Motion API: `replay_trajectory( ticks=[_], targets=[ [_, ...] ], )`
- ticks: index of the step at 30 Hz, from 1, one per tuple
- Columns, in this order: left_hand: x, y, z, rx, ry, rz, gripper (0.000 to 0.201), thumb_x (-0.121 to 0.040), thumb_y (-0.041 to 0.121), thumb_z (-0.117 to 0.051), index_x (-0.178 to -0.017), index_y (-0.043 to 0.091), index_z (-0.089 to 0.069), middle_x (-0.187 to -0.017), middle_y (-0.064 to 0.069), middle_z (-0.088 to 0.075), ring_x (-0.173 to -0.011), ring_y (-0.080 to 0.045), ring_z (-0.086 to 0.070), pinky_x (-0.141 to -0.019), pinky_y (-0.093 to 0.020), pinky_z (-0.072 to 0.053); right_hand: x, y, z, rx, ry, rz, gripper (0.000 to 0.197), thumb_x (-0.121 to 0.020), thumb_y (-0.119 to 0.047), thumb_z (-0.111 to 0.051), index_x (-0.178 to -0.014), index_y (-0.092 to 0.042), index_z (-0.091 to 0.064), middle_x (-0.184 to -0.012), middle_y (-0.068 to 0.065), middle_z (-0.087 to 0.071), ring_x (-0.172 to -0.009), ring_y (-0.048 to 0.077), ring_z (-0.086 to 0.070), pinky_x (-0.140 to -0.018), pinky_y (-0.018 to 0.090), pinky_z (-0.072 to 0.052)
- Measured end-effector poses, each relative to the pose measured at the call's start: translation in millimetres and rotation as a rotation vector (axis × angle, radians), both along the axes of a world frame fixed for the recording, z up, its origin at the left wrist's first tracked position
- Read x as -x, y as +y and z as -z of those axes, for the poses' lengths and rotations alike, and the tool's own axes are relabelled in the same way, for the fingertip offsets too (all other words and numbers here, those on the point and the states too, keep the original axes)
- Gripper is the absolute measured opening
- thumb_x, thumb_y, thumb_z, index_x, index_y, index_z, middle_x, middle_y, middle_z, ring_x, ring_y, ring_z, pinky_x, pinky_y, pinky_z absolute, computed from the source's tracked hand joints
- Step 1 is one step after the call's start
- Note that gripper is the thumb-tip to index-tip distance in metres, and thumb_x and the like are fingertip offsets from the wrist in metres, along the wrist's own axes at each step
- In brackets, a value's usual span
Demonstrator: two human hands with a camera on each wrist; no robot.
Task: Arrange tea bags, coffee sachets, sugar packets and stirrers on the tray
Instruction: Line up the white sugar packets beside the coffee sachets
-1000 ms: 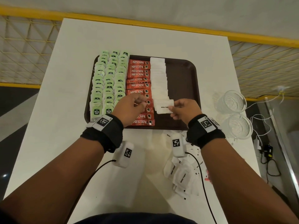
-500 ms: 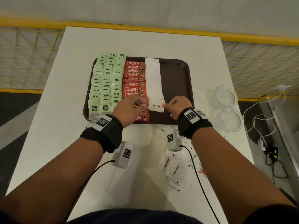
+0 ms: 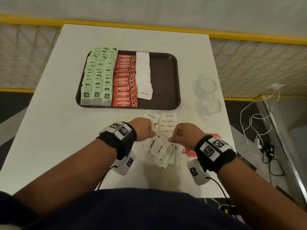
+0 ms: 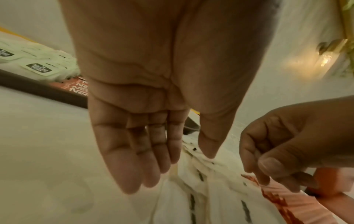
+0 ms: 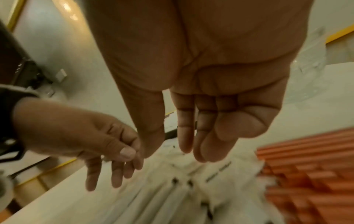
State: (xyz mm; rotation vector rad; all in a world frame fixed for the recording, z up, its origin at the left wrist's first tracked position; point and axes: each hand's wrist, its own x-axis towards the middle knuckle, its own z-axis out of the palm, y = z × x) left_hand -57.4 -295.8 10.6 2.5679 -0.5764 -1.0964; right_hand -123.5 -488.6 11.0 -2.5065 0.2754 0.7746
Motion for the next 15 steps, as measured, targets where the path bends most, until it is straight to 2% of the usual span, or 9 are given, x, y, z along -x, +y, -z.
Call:
replay_trajectory(
  ticks=[4, 7, 9, 12, 15],
  targets=[
    [19, -6, 7, -0.051, 0.024, 0.047, 0.04, -0.093, 0.037, -0.06, -0.102, -0.001, -0.067, -0.101, -0.016, -0.07, -0.094, -0.03, -0.064, -0.079, -0.036, -0.048, 25, 13, 6, 0.082, 0.037, -0.116, 0.051, -0.076, -0.059, -0.071, -0.105, -0.019, -0.056, -0.102, -0.001, -0.061, -0.093, 0.017, -0.057, -0.077, 0.033, -0.048],
    [31, -10, 10, -0.019, 0.015, 0.032, 0.037, -0.09, 0.035, -0.064, -0.102, 0.001, -0.067, -0.102, -0.016, -0.069, -0.088, -0.028, -0.062, -0.076, -0.035, -0.046, 32, 23, 9, 0.115, 0.005, -0.141, 0.06, -0.078, -0.057, -0.07, -0.117, -0.016, -0.052, -0.11, 0.003, -0.059, -0.097, 0.02, -0.056, -0.073, 0.03, -0.043],
    [39, -12, 11, 0.002, 0.011, 0.01, 0.033, -0.088, 0.032, -0.066, -0.106, 0.003, -0.066, -0.104, -0.014, -0.068, -0.092, -0.027, -0.062, -0.081, -0.038, -0.048, 34, 30, 13, 0.123, -0.02, -0.134, 0.062, -0.078, -0.053, -0.072, -0.12, -0.013, -0.051, -0.115, 0.005, -0.058, -0.102, 0.023, -0.057, -0.075, 0.03, -0.042],
    [45, -11, 12, 0.044, -0.002, -0.035, 0.029, -0.09, 0.027, -0.066, -0.11, 0.006, -0.065, -0.107, -0.011, -0.068, -0.098, -0.027, -0.062, -0.087, -0.038, -0.05, 34, 35, 19, 0.098, -0.048, -0.106, 0.057, -0.077, -0.046, -0.075, -0.117, -0.012, -0.051, -0.116, 0.007, -0.057, -0.102, 0.023, -0.056, -0.077, 0.03, -0.043],
    [46, -6, 14, 0.112, -0.025, -0.104, 0.029, -0.089, 0.028, -0.068, -0.112, 0.011, -0.064, -0.107, -0.005, -0.067, -0.097, -0.022, -0.061, -0.083, -0.032, -0.048, 33, 34, 18, 0.012, -0.072, -0.056, 0.039, -0.079, -0.034, -0.075, -0.1, -0.017, -0.047, -0.101, 0.003, -0.057, -0.089, 0.02, -0.052, -0.07, 0.028, -0.038]
  ],
)
